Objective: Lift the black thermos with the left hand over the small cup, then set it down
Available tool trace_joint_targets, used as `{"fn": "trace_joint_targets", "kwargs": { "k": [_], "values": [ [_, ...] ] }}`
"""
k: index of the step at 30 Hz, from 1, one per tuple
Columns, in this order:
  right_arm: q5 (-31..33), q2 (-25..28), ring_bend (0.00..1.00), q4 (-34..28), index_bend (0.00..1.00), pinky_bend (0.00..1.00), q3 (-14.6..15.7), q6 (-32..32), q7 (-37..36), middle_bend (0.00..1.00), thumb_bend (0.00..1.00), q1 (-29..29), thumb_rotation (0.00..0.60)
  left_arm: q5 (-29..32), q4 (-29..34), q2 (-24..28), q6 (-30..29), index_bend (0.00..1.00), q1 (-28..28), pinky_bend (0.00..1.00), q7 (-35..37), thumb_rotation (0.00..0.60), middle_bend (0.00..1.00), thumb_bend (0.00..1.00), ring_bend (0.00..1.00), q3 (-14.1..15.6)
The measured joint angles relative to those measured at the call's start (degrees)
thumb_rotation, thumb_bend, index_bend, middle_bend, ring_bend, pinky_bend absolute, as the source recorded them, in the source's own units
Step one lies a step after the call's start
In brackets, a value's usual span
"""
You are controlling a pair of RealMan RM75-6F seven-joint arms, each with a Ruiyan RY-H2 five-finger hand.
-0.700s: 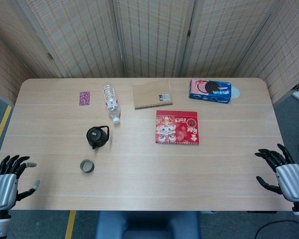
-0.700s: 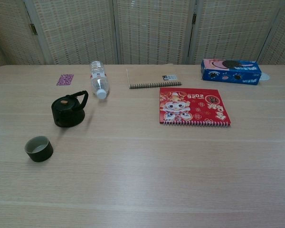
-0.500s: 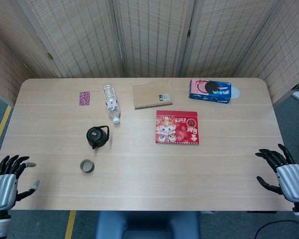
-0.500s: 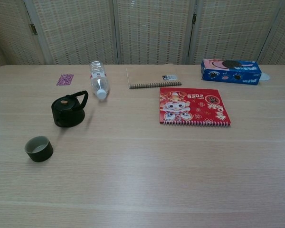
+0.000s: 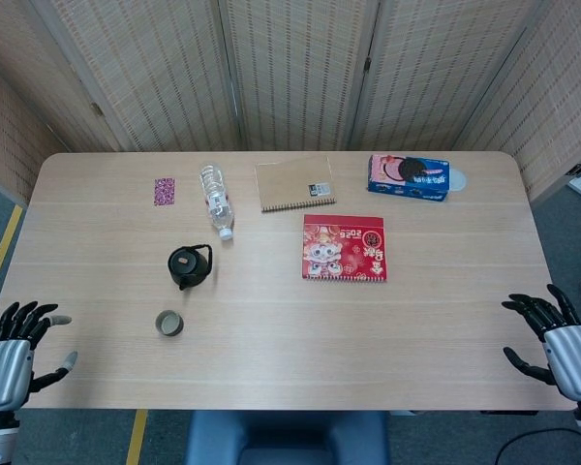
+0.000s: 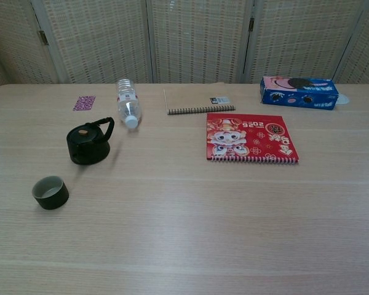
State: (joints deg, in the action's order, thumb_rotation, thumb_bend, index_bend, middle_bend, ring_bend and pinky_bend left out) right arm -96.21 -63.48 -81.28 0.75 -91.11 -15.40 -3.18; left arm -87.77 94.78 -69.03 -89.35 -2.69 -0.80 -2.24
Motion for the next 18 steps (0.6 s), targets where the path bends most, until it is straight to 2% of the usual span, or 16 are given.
{"fn": "trace_joint_targets", "kwargs": {
  "k": [11,18],
  "values": [
    [-0.1,0.2,0.22,-0.9,0.23,0.04,0.2,-0.4,0.6,0.23,0.27,0.3,0.6,-0.4,0.1,1.3,3.7,0.36,-2.1,0.0,2.1,0.6,0.24,0.32,0.15,0.1],
    [-0.5,0.8,0.22,-2.3,0.23,0.04,0.2,-0.5,1.8,0.23,0.27,0.2,0.6,-3.7,0.3,3.5,8.4,0.35,-6.2,0.0,5.9,0.6,0.24,0.32,0.14,0.3]
  ]
}}
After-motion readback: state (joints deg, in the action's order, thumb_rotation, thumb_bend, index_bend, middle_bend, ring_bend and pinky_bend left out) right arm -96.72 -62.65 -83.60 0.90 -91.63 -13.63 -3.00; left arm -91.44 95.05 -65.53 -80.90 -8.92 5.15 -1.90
